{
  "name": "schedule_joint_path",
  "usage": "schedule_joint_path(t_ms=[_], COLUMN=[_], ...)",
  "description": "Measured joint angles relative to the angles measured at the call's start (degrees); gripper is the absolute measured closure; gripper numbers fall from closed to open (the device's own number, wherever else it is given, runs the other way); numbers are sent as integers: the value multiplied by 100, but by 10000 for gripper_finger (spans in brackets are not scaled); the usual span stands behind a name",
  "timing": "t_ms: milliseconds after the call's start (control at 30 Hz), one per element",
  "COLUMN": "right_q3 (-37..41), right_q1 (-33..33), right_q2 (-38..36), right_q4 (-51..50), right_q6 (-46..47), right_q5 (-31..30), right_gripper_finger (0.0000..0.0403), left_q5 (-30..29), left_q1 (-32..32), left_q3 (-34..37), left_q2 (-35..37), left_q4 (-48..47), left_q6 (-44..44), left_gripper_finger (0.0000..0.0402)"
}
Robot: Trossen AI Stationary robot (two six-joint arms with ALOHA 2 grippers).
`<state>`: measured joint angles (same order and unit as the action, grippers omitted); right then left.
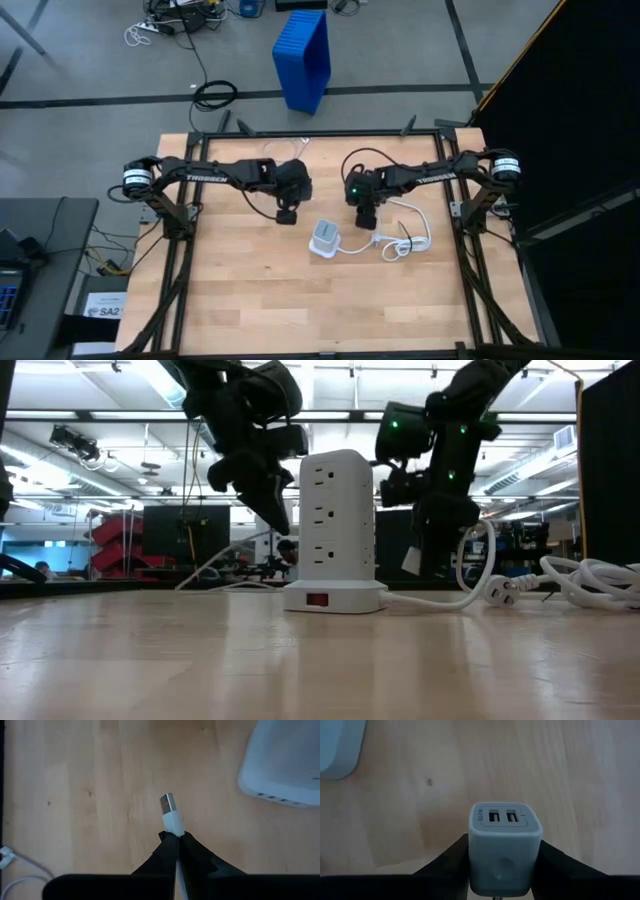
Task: Plug in charger
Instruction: Insert the white charger cable into the white charger adapter
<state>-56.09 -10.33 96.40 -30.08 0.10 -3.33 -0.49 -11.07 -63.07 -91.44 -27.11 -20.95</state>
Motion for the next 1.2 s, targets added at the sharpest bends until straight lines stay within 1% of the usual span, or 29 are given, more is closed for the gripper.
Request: schedule_joint_path(t_ms=[133,267,367,500,567,667,767,933,1200], right_q3=[76,66,-70,-446,-678,-979,-1229,-1246,-1246], right_q1=[-93,-107,-105,-105,-102,-61,-15,90,367], right_q2=[0,0,-12,-148,-238,-289,-302,-302,-300], right_q4=[40,43,-65,-203,-111,203,314,732,1351], right_q6=[-13,-155,-324,-572,-749,-1039,-1298,-1609,-1766], right_q5=[52,49,-111,-774,-917,-891,-862,-477,-449], right_gripper_finger=[215,201,200,213,221,233,241,245,241], left_q5=[67,75,81,79,79,80,68,5,-2], left_q1=[0,0,0,-3,-7,-13,-16,-17,-22], left_q3=[7,7,7,-43,-145,-363,-575,-826,-843], left_q2=[0,0,0,-2,-2,-2,-2,-2,-2], left_q4=[54,54,52,28,43,22,26,-12,-29], left_q6=[-4,-8,-121,-319,-426,-571,-716,-879,-1034], left_gripper_finger=[401,401,401,401,401,401,401,401,401])
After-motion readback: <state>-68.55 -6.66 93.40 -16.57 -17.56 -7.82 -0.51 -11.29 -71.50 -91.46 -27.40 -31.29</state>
